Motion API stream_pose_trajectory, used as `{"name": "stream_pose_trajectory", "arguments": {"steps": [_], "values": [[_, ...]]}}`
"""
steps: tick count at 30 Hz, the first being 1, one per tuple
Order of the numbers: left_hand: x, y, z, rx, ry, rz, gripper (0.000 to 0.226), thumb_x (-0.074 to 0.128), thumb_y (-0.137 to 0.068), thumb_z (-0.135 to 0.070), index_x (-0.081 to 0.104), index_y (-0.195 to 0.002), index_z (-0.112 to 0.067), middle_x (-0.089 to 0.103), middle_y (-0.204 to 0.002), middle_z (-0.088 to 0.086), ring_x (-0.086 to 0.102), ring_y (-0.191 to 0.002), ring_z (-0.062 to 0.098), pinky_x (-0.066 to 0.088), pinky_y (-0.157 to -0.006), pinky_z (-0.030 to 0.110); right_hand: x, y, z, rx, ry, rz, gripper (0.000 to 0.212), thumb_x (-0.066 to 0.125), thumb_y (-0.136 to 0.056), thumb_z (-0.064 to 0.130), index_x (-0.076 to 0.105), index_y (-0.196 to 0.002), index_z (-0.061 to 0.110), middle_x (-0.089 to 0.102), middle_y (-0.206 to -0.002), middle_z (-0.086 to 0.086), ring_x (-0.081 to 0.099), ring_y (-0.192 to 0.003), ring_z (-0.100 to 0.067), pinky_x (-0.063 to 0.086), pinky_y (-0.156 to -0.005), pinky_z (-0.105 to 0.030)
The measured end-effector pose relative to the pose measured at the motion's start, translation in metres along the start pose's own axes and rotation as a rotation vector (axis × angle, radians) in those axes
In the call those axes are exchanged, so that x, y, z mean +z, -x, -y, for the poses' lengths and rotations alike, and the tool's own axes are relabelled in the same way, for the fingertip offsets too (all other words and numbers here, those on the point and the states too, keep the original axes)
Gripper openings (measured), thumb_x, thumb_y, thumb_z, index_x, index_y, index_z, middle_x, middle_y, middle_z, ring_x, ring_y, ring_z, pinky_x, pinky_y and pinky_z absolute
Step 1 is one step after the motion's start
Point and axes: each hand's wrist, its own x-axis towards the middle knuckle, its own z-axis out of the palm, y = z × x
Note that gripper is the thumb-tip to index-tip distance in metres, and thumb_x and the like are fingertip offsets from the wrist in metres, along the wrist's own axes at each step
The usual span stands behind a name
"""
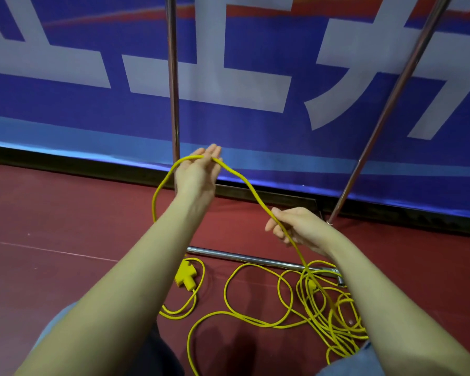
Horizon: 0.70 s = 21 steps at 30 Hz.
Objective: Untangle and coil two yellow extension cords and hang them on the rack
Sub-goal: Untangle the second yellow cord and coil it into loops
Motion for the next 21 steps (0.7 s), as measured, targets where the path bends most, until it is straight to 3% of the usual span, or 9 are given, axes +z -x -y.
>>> {"name": "stream_pose_trajectory", "arguments": {"steps": [4,8,12,15,21], "values": [[-0.004,-0.004,0.0,-0.083,-0.03,0.018,0.007,0.044,-0.096,0.001,0.047,-0.101,-0.004,0.061,-0.094,0.012,0.063,-0.095,0.025,0.053,-0.076,0.036,-0.004,0.002,-0.002,-0.029,-0.141,-0.005,0.039,0.039,-0.101,0.027,0.057,-0.077,0.002,0.035,-0.049,0.003,0.025,-0.041,-0.006,0.019,-0.044,-0.02],[0.005,0.019,0.032,-0.269,-0.203,0.182,0.013,0.046,-0.093,0.007,0.045,-0.098,-0.005,0.063,-0.095,0.015,0.07,-0.07,0.016,0.054,-0.073,0.03,0.005,-0.002,0.005,-0.088,-0.255,-0.015,0.038,0.04,-0.101,0.027,0.055,-0.076,0.002,0.033,-0.049,0.002,0.022,-0.041,-0.006,0.018,-0.042,-0.018],[0.014,0.034,0.041,-0.255,-0.199,0.257,0.019,0.041,-0.093,0.013,0.042,-0.107,-0.001,0.062,-0.1,0.018,0.066,-0.092,0.027,0.054,-0.078,0.031,0.008,-0.004,0.011,-0.114,-0.3,-0.028,0.039,0.039,-0.101,0.031,0.056,-0.079,0.002,0.036,-0.05,0.001,0.025,-0.038,-0.007,0.021,-0.041,-0.017],[0.016,0.023,0.027,-0.151,-0.158,0.212,0.03,0.038,-0.095,0.012,0.037,-0.123,0.002,0.058,-0.111,0.019,0.056,-0.116,0.034,0.052,-0.085,0.033,0.005,-0.002,0.006,-0.078,-0.162,-0.017,0.046,0.039,-0.1,0.036,0.062,-0.079,0.001,0.042,-0.051,-0.002,0.035,-0.04,-0.012,0.03,-0.044,-0.021],[0.0,-0.007,-0.012,-0.015,0.039,0.029,0.042,0.04,-0.098,0.005,0.031,-0.138,0.005,0.052,-0.13,0.022,0.054,-0.122,0.029,0.047,-0.09,0.033,-0.01,0.0,-0.014,0.074,0.095,0.042,0.046,0.042,-0.099,0.036,0.067,-0.073,0.006,0.047,-0.052,-0.002,0.041,-0.042,-0.013,0.032,-0.049,-0.024]]}}
